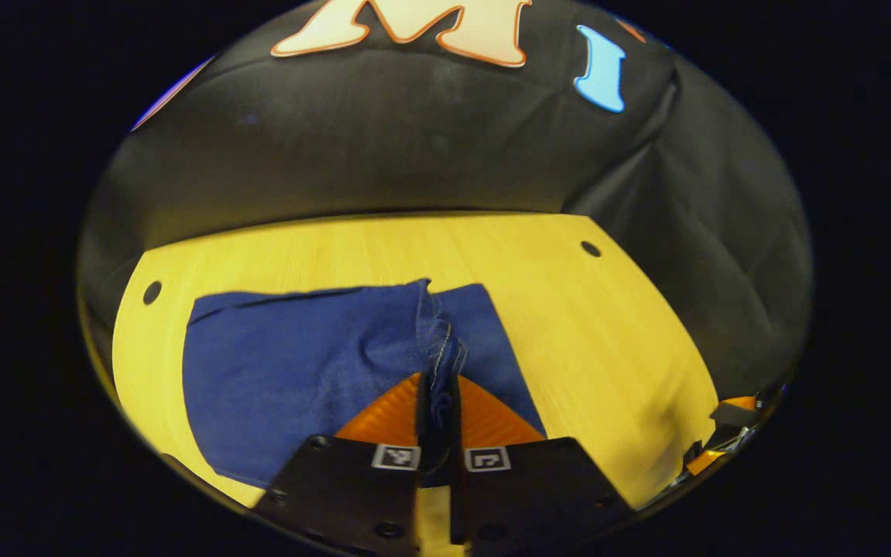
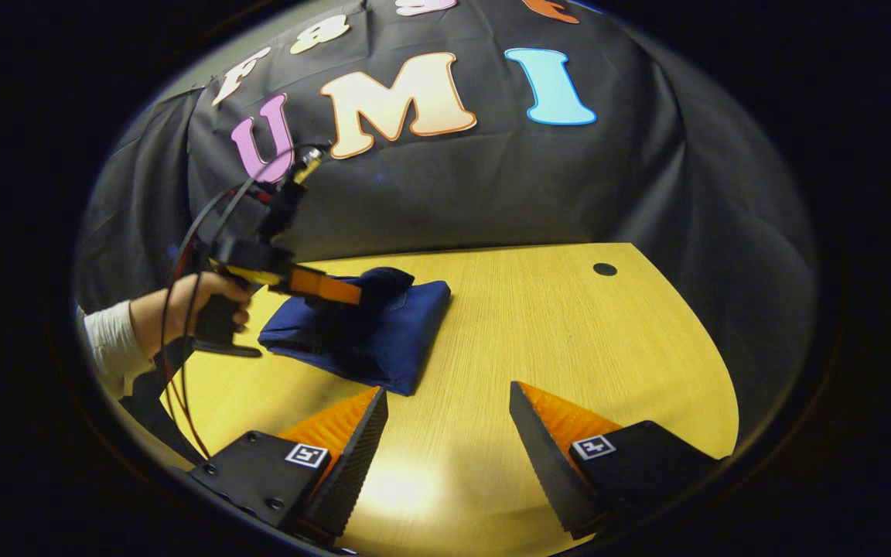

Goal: Grasp the waist and the cuffs of the jeans and fold them to make the two legs overlap; first hold the waist and fold one-third of the jeans toward the cuffs, then hold the cuffs and fold the remaining one-third in the same direction to finish folding.

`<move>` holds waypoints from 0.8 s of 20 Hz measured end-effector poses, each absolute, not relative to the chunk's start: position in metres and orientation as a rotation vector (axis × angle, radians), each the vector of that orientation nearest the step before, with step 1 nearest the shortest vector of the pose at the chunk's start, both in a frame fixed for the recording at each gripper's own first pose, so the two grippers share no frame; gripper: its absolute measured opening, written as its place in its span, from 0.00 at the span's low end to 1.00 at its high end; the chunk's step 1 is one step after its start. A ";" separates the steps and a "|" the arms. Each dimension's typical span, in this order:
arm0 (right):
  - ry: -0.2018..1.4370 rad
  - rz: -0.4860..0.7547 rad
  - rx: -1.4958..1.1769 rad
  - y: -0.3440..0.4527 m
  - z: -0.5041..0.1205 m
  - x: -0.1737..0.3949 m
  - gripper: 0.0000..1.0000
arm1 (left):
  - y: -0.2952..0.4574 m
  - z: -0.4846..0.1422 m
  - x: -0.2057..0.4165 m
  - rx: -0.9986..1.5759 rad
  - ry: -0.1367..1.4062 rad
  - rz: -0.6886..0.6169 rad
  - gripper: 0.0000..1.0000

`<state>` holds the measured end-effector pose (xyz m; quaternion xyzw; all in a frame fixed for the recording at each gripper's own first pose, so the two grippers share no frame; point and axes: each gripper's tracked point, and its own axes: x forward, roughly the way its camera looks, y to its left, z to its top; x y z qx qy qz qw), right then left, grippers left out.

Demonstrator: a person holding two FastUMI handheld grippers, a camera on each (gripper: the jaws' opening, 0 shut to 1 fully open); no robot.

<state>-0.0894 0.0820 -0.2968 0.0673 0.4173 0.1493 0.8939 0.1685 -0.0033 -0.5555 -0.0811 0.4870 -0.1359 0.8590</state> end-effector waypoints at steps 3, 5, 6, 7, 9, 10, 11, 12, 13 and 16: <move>0.810 0.338 0.161 0.085 -0.278 -0.080 0.98 | -0.004 -0.522 0.158 -0.227 0.913 -0.249 0.76; 0.733 0.314 0.147 0.085 -0.253 -0.064 0.98 | 0.009 -0.471 0.154 -0.215 0.762 -0.207 0.99; 0.666 0.294 0.132 0.085 -0.232 -0.054 0.98 | 0.021 -0.441 0.152 -0.191 0.672 -0.191 0.96; 0.582 0.272 0.119 0.087 -0.206 -0.046 0.98 | 0.040 -0.410 0.147 -0.166 0.587 -0.166 0.96; 0.394 0.259 0.130 0.100 -0.143 -0.036 0.98 | 0.071 -0.355 0.127 -0.129 0.463 -0.108 0.95; 0.312 0.256 0.145 0.108 -0.113 -0.034 0.98 | 0.084 -0.335 0.115 -0.114 0.430 -0.085 0.95; 0.258 0.250 0.167 0.119 -0.091 -0.031 0.98 | 0.097 -0.320 0.100 -0.100 0.404 -0.068 0.95; 0.231 0.251 0.194 0.128 -0.072 -0.034 0.97 | 0.107 -0.305 0.086 -0.087 0.382 -0.057 0.95; 0.214 0.255 0.226 0.135 -0.056 -0.044 0.97 | 0.110 -0.298 0.078 -0.084 0.356 -0.057 0.94; 0.136 0.233 0.253 0.144 -0.016 -0.064 0.97 | 0.122 -0.266 0.045 -0.084 0.275 -0.056 0.95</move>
